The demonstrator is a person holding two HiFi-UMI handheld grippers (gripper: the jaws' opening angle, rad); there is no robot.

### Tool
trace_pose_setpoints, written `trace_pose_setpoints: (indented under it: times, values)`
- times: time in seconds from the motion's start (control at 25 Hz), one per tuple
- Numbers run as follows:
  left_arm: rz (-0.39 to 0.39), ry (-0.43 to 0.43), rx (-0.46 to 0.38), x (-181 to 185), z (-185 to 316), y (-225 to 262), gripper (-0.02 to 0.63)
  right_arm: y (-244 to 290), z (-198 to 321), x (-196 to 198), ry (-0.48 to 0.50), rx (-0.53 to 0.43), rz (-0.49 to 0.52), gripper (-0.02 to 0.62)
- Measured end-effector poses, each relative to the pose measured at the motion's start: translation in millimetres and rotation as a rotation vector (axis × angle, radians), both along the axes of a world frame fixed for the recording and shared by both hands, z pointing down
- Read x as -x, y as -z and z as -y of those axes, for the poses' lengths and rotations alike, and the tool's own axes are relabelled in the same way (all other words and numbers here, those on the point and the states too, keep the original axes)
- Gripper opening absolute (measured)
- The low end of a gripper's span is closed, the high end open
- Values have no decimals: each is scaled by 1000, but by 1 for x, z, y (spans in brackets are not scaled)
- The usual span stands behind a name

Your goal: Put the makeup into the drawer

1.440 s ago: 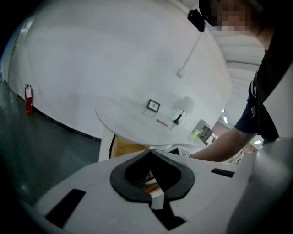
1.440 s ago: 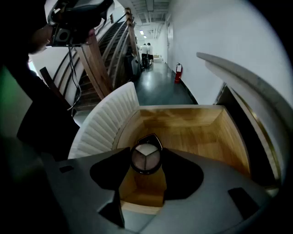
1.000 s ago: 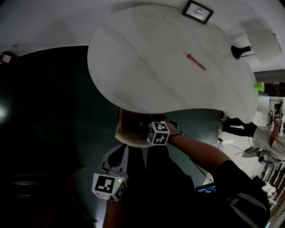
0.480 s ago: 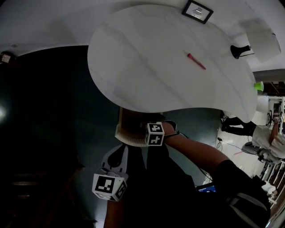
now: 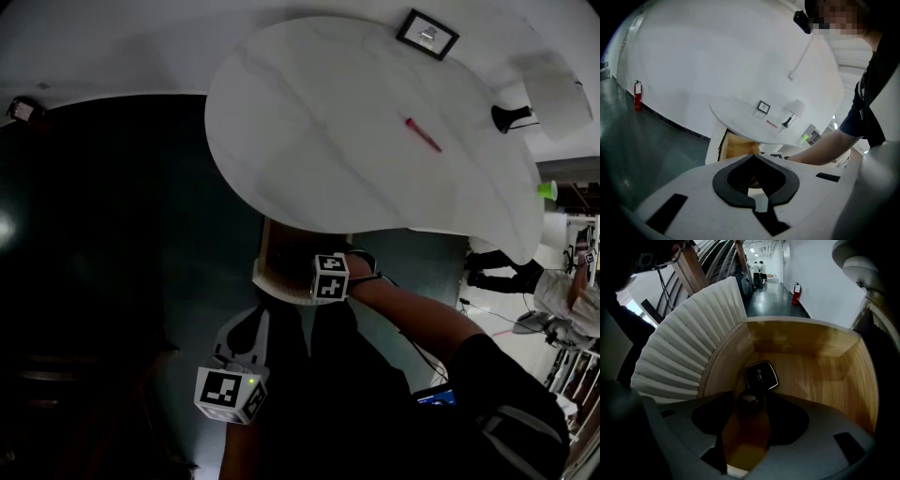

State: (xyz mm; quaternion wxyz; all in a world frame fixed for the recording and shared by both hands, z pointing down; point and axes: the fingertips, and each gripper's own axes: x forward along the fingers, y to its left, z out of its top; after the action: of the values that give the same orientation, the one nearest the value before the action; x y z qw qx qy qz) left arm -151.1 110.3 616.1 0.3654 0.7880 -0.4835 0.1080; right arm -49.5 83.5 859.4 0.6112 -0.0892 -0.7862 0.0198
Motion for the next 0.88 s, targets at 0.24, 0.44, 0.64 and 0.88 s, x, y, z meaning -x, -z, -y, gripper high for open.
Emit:
trace_pose_setpoints:
  times: [0.24, 0.44, 0.64, 0.88]
  values:
    - [0, 15, -6, 5, -3, 5, 11, 3, 2, -2, 6, -7, 3, 222]
    - [-13, 5, -28, 5, -1, 20, 11, 32, 10, -6, -31, -55, 36, 222]
    - [-23, -44, -83, -5, 8, 53, 11, 96, 1, 0, -115, -46, 144, 222]
    - [-22, -96, -186, -20, 22, 106, 11, 184, -5, 5, -266, -51, 366, 222]
